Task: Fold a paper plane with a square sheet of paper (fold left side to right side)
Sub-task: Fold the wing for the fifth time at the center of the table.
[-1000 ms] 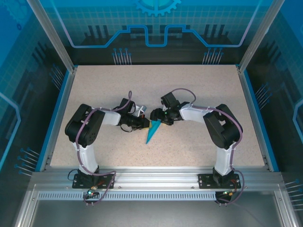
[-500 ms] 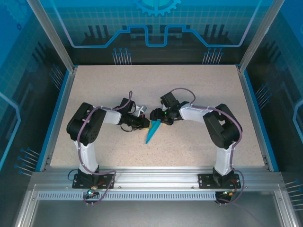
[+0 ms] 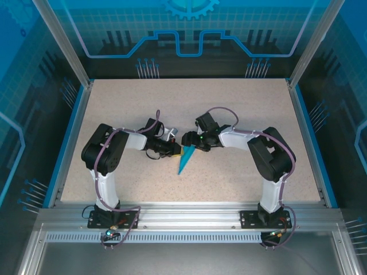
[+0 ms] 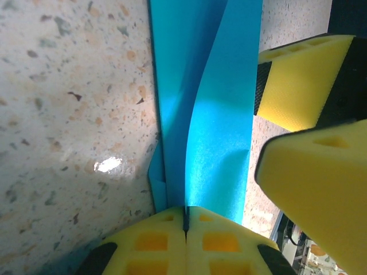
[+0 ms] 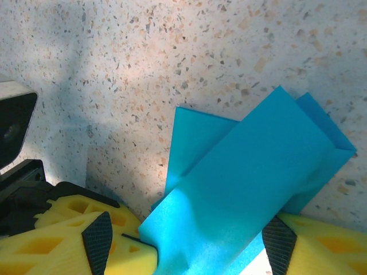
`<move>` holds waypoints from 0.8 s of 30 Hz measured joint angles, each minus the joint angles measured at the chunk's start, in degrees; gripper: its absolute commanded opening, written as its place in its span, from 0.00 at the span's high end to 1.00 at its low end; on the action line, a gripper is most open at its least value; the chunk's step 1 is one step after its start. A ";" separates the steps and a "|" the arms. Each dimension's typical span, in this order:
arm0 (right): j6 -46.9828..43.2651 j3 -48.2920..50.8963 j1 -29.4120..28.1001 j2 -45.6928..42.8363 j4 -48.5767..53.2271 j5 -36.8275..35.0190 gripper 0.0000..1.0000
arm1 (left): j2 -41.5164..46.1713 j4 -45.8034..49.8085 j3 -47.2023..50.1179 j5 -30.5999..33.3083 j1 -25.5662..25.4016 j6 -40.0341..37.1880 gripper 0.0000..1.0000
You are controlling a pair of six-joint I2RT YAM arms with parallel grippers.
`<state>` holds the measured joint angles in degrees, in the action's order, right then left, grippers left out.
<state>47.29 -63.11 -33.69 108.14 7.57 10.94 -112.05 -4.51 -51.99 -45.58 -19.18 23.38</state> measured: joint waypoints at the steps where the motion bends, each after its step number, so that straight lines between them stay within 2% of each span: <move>1: -0.02 0.28 0.00 -0.24 -0.11 -0.04 0.25 | -0.09 0.13 -0.07 -0.20 0.02 0.00 1.00; 10: -0.46 3.78 0.24 -4.76 1.38 -1.29 0.24 | -0.61 0.85 -0.70 -1.01 0.28 0.00 1.00; 12: -0.92 4.81 0.48 -6.82 1.60 -1.60 0.34 | -0.79 1.09 -0.85 -1.27 0.33 0.00 1.00; 15: -1.03 6.08 0.98 -9.18 0.90 -1.22 0.57 | -0.90 1.27 -1.03 -1.44 0.39 0.00 1.00; 18: -0.52 6.29 1.60 -9.44 -0.46 -0.09 0.75 | -0.94 1.36 -1.11 -1.51 0.39 0.00 1.00; 20: -0.61 6.05 1.75 -9.01 -1.11 0.63 0.83 | -0.96 1.46 -1.16 -1.64 0.39 -0.02 1.00; 24: -0.63 3.80 1.68 -6.10 -1.25 1.53 0.84 | -1.16 1.90 -1.46 -1.88 0.48 -0.02 1.00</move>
<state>46.65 -59.31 -32.01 102.04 6.33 12.47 -113.21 -2.61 -53.45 -47.46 -18.70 23.35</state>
